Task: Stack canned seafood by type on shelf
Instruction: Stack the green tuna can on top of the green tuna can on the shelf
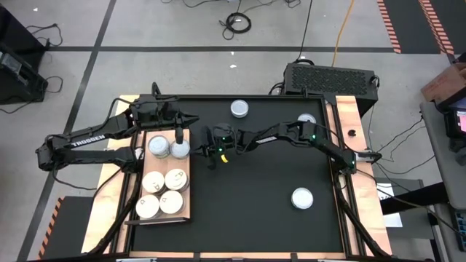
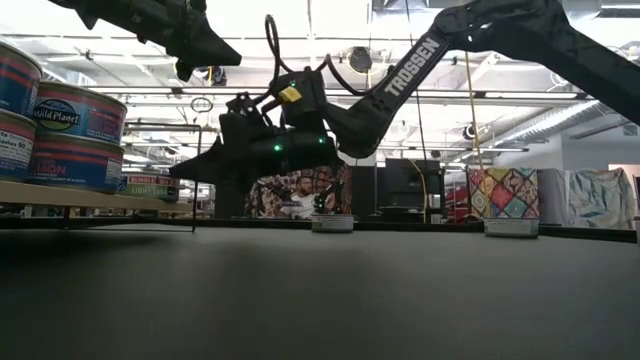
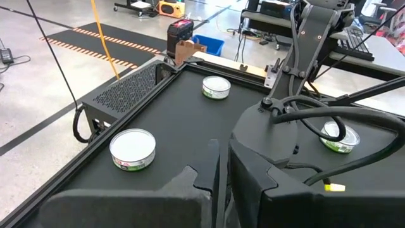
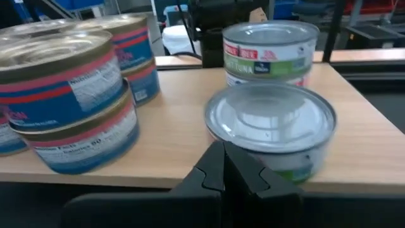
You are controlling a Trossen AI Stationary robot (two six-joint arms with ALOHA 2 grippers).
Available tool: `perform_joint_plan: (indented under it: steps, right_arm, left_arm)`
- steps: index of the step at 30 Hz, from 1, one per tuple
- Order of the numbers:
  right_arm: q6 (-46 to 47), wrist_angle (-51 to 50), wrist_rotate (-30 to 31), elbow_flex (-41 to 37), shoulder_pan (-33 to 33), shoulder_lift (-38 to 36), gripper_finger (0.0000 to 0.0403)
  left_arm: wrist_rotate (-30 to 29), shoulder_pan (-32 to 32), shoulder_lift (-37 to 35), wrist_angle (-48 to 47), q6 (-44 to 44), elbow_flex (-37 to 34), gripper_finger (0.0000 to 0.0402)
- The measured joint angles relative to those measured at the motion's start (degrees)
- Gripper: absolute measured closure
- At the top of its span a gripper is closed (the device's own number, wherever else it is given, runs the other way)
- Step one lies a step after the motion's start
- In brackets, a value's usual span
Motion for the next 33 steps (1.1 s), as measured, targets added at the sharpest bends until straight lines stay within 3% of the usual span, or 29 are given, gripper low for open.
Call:
perform_joint_plan:
  steps: [18,33]
  right_arm:
    - [-2.84,-1.78,7.34,0.26,-0.3,0.5,0.0403]
    - [-4.44,-5.08,7.74,9.01,1.14,6.45,0.0403]
  left_arm:
    - [0.02,0.0,0.0,0.22,0.04,0.02,0.0366]
    - [0.32,-0.96,-0.02,-0.31,-0.28,0.07,0.0366]
